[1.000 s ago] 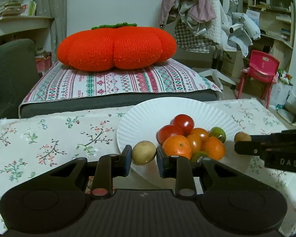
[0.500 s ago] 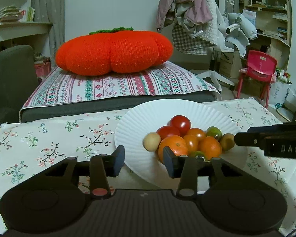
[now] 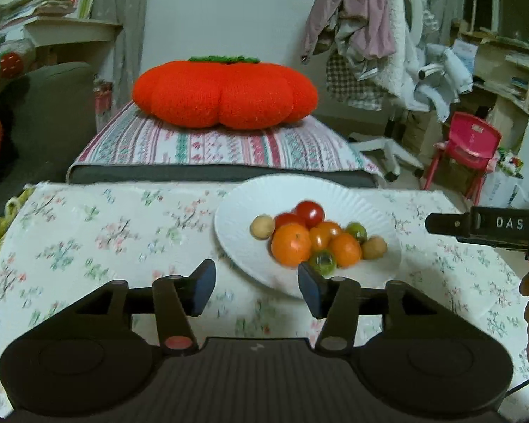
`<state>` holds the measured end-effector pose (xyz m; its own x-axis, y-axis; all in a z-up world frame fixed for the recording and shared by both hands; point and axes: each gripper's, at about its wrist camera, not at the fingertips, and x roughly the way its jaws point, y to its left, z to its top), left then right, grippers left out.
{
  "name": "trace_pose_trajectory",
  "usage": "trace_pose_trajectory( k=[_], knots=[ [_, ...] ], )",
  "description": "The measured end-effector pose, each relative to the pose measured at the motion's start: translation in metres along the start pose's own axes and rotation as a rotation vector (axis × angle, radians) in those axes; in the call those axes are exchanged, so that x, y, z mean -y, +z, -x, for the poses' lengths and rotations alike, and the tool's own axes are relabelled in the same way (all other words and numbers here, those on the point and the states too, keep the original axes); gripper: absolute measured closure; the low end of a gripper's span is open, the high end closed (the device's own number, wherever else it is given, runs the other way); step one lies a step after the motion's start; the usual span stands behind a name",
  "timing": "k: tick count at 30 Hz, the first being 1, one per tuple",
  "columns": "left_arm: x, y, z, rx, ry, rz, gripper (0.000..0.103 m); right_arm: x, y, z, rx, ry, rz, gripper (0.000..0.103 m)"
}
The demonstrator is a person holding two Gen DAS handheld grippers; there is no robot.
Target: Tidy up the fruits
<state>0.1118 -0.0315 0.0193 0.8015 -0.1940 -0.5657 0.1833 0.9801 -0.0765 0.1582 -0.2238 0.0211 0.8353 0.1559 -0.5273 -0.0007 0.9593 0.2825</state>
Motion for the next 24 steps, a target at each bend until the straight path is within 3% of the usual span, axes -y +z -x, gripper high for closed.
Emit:
trace_pose_trajectory(
  k=[4,7,11,14,19,24],
  knots=[
    [0.006,-0.012,0.016,-0.053,0.035,0.036,0.063,-0.007,-0.008,0.01,-0.057,0.021,-0.01,0.036],
    [0.009,-0.021,0.03,-0.054,0.055,0.057,0.055,-0.023,-0.019,0.023,-0.086,0.014,0.061,0.032],
    [0.018,-0.033,0.041,-0.06,0.1,0.021,0.05,-0.041,-0.028,0.043,-0.035,-0.012,0.166,0.021],
    [0.019,-0.038,0.05,-0.056,0.114,0.031,0.049,-0.041,-0.034,0.056,-0.017,-0.026,0.157,0.019],
    [0.022,-0.04,0.071,-0.028,0.156,0.063,0.03,-0.032,-0.046,0.086,0.035,0.064,0.061,0.002],
    [0.029,-0.047,0.087,-0.025,0.185,0.048,0.019,-0.041,-0.051,0.105,0.084,0.118,0.058,0.001]
  ],
)
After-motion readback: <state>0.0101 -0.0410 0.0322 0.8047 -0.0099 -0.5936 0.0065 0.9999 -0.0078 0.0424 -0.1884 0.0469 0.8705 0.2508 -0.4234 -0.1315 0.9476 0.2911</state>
